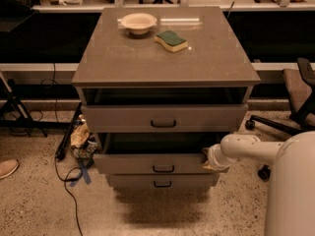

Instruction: Open middle drawer

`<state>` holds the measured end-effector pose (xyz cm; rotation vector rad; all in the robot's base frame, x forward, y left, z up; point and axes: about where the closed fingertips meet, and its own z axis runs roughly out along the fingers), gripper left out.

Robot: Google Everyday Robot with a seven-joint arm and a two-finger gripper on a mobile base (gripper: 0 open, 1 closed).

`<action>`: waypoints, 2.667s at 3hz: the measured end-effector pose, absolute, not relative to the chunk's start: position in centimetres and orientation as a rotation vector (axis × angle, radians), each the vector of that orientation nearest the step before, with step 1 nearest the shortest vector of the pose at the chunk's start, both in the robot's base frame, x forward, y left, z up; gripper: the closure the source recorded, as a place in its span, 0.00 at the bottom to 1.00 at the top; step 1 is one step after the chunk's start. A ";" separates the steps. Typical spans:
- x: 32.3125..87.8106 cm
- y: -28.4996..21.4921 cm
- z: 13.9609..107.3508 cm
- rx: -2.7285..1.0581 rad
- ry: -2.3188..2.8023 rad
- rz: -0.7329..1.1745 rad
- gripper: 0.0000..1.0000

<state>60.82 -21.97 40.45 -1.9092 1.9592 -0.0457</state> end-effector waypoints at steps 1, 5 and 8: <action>60.8 -22.0 40.4 -1.909 1.959 -0.045 0.85; 60.8 -21.9 40.4 -1.911 1.959 -0.043 0.00; 58.4 -19.5 39.0 -2.034 1.998 0.021 0.00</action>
Offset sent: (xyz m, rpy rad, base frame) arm 0.0000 0.0000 0.0000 0.0000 0.0000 0.0000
